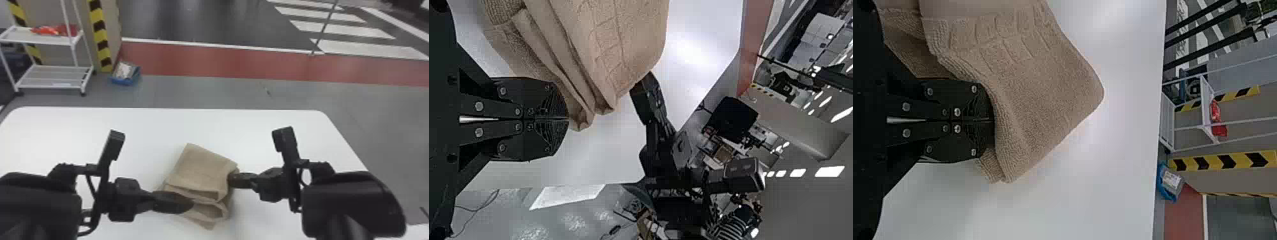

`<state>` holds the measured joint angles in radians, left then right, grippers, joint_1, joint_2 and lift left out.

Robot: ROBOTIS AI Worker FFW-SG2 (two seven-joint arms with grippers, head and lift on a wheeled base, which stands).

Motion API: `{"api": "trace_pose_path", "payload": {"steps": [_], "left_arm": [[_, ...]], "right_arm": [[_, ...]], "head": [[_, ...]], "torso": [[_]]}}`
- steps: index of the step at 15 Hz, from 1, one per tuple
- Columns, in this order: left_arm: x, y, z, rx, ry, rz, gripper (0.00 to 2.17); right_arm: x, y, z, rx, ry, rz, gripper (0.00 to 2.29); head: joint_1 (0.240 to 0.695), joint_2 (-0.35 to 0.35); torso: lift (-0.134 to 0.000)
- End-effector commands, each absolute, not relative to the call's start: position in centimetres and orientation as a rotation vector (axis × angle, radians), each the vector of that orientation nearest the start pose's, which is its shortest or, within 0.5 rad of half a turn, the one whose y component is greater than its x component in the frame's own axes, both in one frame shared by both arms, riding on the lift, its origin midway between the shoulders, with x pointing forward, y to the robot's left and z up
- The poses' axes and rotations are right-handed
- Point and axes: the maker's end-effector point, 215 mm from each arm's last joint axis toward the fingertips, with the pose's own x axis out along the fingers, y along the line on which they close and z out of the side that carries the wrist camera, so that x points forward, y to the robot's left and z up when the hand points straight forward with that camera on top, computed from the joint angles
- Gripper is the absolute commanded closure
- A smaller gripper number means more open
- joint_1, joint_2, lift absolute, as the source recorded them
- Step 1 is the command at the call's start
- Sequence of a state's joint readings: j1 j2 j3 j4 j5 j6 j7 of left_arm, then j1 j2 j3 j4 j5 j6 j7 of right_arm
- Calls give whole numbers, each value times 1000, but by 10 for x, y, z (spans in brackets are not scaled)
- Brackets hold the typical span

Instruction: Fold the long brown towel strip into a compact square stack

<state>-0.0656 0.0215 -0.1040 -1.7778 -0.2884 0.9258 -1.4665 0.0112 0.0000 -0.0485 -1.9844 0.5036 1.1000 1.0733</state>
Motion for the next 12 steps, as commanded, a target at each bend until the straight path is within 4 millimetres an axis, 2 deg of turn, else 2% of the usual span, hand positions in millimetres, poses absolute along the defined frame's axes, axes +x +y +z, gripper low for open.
{"api": "trace_pose_path", "payload": {"steps": [1, 3, 6, 12], "left_arm": [[398, 15, -396, -213, 728, -1330, 2145], [399, 16, -396, -214, 727, -1327, 2145], [397, 17, -397, -218, 730, -1327, 2145], [392, 19, -399, -232, 737, -1335, 2145]], "right_arm": [[449, -174, -407, 50, 792, 590, 2206], [457, -178, -404, 17, 791, 566, 2206], [464, -188, -417, 21, 845, 520, 2206], [509, -198, -450, -58, 908, 447, 2206]], "head": [[695, -191], [695, -203], [695, -213], [695, -224]], "torso": [[-124], [-124], [-124], [-124]]}}
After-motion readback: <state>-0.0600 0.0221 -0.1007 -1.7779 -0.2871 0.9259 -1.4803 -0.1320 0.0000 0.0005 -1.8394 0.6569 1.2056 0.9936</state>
